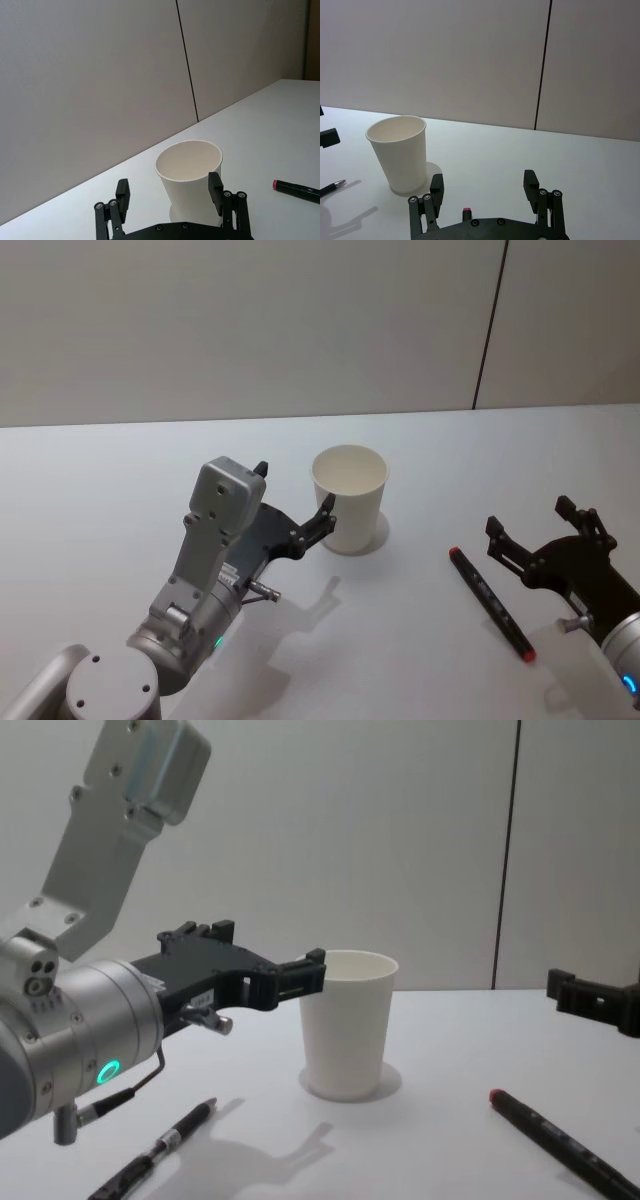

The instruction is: Place the pen into the pen holder.

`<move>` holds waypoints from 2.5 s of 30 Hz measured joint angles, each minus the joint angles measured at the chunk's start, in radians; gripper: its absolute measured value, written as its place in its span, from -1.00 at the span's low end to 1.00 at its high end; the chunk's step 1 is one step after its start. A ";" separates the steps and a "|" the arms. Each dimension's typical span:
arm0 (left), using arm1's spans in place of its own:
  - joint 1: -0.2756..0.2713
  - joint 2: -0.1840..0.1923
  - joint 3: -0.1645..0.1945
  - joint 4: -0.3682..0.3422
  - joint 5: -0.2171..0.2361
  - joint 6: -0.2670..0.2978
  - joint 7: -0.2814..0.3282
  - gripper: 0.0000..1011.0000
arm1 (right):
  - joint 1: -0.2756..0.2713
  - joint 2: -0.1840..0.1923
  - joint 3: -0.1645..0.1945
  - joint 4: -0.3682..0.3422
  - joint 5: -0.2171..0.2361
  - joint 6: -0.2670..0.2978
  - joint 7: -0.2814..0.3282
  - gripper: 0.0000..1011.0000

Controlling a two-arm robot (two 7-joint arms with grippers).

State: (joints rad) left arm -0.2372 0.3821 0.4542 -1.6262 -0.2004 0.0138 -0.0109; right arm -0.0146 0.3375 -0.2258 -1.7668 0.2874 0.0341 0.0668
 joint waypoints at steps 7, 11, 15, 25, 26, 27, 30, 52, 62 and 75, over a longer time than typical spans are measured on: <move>0.000 0.000 0.000 0.000 0.000 0.000 0.000 0.98 | 0.000 0.000 0.000 0.000 0.000 0.000 0.000 0.98; 0.000 0.000 0.000 0.000 0.000 0.000 0.000 0.98 | 0.000 0.000 0.000 0.000 0.000 0.000 0.000 0.98; 0.000 0.000 0.000 0.000 0.000 0.000 0.000 0.98 | 0.000 0.000 0.000 0.000 0.000 0.000 0.000 0.98; 0.000 0.000 0.000 0.000 0.000 0.000 0.000 0.98 | 0.000 0.000 0.000 0.000 0.000 0.000 0.000 0.98; 0.000 0.000 0.000 0.000 0.000 0.000 0.000 0.98 | 0.000 0.000 0.000 0.000 0.000 0.000 0.000 0.98; 0.000 0.000 0.000 0.000 0.000 0.000 0.000 0.98 | 0.000 0.000 0.000 0.000 0.000 0.000 0.000 0.98; 0.000 0.000 0.000 0.000 0.000 0.000 0.000 0.98 | 0.000 0.000 0.000 0.000 0.000 0.000 0.000 0.98; 0.000 0.000 0.000 0.000 0.000 0.000 0.000 0.98 | 0.002 0.002 0.004 -0.017 0.003 0.017 -0.004 0.98; 0.000 0.000 0.000 0.000 0.000 0.000 0.000 0.98 | 0.022 0.020 0.028 -0.079 0.024 0.130 -0.010 0.98; 0.000 0.000 0.000 0.000 0.000 0.000 0.000 0.98 | 0.058 0.033 0.051 -0.103 0.083 0.291 0.020 0.98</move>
State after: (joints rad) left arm -0.2372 0.3821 0.4542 -1.6262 -0.2004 0.0139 -0.0109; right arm 0.0432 0.3707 -0.1750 -1.8699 0.3700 0.3254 0.0867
